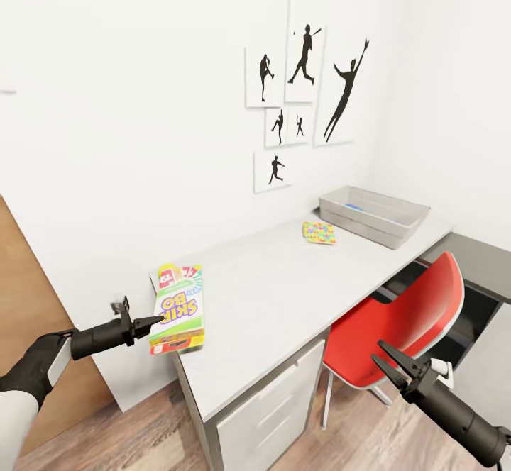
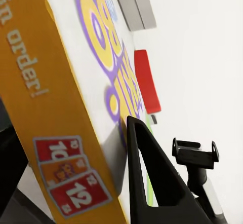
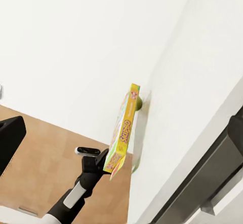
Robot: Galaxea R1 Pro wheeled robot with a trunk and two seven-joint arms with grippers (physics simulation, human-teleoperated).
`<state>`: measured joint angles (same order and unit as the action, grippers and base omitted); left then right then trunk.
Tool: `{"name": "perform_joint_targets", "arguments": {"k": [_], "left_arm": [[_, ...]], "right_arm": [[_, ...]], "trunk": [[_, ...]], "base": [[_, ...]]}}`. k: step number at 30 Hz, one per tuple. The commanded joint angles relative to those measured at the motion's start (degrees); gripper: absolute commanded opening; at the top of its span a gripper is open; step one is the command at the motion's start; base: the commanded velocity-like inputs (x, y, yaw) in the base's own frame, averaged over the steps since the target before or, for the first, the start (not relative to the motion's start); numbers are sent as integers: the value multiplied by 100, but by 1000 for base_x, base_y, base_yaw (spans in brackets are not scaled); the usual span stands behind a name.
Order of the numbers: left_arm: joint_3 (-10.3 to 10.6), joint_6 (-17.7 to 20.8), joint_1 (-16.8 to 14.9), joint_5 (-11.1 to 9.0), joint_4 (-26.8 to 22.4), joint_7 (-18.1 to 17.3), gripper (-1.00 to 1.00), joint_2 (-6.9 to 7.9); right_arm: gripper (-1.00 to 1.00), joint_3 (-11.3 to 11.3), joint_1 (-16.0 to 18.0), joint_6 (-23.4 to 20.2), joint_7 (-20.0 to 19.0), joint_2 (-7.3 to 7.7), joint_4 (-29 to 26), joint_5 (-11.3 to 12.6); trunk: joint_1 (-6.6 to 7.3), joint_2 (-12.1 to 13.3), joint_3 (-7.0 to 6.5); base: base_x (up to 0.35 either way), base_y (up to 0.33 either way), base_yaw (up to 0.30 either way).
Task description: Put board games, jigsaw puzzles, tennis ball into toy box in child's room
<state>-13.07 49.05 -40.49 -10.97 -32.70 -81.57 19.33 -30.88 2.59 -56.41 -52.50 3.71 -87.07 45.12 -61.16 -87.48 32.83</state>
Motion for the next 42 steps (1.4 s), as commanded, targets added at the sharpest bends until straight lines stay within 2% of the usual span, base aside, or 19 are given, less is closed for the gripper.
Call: {"name": "perform_joint_targets", "arguments": {"k": [1,5,14,20,23,29,33,42], "left_arm": [[0,58,-3,-2,0,-16,-100,2],[-2,71,-3,-2,-28,-24,-100,15],[13,112,-3,-2,-162,-59,-100,50],[35,150,-3,31,-259,-545,-100,108],[45,164,-3,39,-301,-637,-100,113],[45,202,-3,42,-315,-673,-100,114],[45,223,-3,42,-316,-675,-100,114],[42,228,-3,44,-316,-676,-100,114]], "right_arm": [[100,-6,5,-17,-22,-15,19,-17],[100,-6,5,-11,45,-92,50,-29],[100,-10,5,-10,270,-107,184,-13],[100,-14,5,-5,278,-107,247,-20],[100,-11,5,-2,280,-109,251,-21],[100,-1,5,-1,296,-131,252,-43],[100,-5,5,102,416,-228,252,-34],[100,3,5,244,460,-247,260,39]], "trunk": [[23,39,-13],[111,199,-85],[309,560,-246],[440,801,-354],[506,921,-408],[638,1162,-515],[726,1322,-587],[924,1683,-749]], "base": [[0,0,0],[0,0,0],[0,0,0],[-116,0,0],[-126,0,0],[-20,0,0],[-2,0,0],[0,0,0]]}}
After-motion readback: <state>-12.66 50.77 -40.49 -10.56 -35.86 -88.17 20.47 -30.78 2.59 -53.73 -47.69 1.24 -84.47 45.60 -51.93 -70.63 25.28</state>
